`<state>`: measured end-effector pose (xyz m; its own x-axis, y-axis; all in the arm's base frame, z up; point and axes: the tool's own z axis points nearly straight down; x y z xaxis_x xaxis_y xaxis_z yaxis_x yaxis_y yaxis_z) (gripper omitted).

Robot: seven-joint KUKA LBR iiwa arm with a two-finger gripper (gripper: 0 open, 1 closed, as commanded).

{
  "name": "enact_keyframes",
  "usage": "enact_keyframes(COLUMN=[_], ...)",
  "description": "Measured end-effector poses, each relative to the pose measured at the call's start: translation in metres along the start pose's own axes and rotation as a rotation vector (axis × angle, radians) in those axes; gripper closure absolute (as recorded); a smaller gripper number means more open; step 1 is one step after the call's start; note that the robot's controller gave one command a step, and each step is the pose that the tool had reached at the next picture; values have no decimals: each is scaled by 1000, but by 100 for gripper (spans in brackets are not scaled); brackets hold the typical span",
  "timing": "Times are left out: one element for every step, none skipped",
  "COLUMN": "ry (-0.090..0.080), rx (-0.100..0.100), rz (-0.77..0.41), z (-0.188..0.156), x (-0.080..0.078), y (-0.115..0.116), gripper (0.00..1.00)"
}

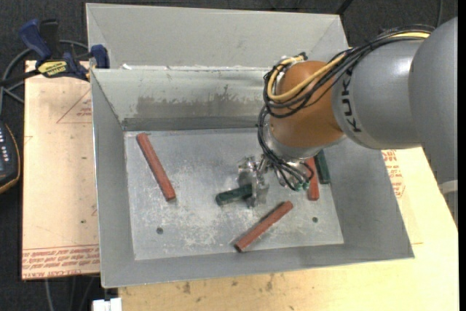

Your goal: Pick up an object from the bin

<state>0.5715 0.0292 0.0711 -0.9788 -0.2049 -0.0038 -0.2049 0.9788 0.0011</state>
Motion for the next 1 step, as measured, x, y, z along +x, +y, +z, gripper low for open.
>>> enact_keyframes(ry=[-9], rx=[2], rz=[-75], z=[-147], x=[-24], y=[11], gripper=[100])
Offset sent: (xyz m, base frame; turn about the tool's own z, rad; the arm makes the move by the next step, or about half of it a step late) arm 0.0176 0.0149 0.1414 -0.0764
